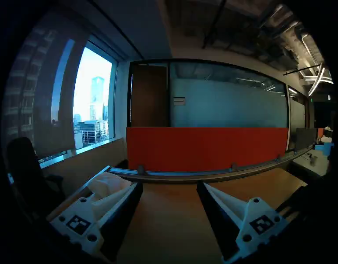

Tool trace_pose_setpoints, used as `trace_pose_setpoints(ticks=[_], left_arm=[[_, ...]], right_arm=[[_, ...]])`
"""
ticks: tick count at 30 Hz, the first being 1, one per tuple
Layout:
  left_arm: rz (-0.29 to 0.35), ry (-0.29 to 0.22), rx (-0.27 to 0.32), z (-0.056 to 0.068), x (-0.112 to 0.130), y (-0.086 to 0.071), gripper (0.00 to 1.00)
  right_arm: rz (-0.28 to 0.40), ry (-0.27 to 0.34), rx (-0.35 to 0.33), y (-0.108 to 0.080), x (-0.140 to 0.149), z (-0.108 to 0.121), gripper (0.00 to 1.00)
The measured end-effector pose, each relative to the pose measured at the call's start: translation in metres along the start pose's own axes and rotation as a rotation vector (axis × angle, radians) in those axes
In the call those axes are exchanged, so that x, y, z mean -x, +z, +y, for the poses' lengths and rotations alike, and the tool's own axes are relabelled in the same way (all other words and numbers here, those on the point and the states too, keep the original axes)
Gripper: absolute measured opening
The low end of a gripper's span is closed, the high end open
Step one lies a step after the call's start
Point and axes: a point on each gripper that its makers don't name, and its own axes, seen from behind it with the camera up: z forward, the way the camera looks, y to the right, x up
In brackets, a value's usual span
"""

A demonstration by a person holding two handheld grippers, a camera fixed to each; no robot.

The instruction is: Fold towel

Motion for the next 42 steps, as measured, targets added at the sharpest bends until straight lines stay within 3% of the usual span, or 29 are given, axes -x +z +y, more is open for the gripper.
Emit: trace_pose_setpoints(ticks=[35, 42], left_arm=[[0.029, 0.000, 0.014, 0.004, -0.005, 0.000, 0.90], [0.039, 0.026, 0.023, 0.011, -0.003, 0.000, 0.90]], right_arm=[[0.034, -0.017, 0.016, 0.008, -0.014, -0.015, 0.85], [0.022, -0.030, 0.016, 0.009, -0.014, -0.020, 0.85]])
